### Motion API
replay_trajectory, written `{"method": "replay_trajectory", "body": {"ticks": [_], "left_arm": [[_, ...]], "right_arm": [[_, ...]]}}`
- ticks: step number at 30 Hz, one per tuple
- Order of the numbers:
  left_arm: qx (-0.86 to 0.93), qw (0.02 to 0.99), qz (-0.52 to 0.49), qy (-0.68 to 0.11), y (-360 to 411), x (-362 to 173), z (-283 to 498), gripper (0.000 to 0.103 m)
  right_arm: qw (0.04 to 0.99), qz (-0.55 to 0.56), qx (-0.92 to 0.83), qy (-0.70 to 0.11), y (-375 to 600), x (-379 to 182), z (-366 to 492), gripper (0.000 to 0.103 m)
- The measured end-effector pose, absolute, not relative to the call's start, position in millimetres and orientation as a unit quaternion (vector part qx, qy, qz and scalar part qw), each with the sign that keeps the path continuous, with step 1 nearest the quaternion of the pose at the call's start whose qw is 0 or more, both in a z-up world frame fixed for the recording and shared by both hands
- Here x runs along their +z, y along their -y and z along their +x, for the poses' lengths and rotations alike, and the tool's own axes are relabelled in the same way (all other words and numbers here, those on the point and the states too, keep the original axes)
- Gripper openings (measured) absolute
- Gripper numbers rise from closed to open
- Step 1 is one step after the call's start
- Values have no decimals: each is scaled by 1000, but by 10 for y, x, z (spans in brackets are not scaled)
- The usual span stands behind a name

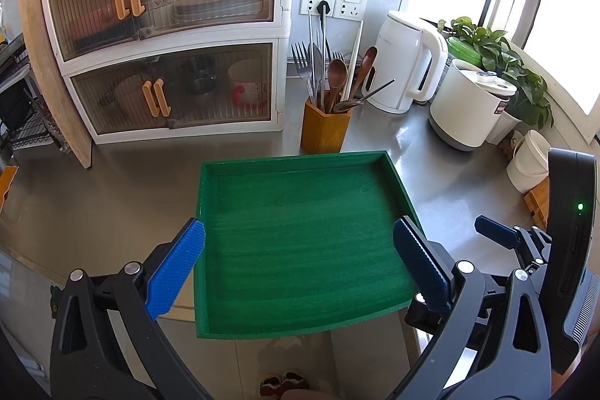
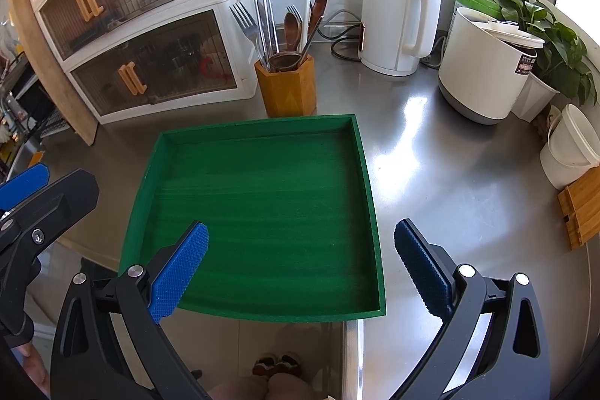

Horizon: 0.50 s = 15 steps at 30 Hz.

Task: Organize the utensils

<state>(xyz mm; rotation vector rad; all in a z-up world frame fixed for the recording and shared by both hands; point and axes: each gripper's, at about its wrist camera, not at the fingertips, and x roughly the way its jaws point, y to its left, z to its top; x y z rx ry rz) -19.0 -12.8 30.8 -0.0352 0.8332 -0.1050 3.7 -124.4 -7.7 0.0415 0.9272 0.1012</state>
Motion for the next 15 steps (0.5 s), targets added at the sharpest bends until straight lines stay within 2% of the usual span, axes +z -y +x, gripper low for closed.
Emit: {"method": "replay_trajectory", "body": {"ticks": [15], "left_arm": [[-54, 912, -16, -406, 127, 296, -176, 95]], "right_arm": [[893, 22, 48, -447, 1272, -60, 60, 99]]}}
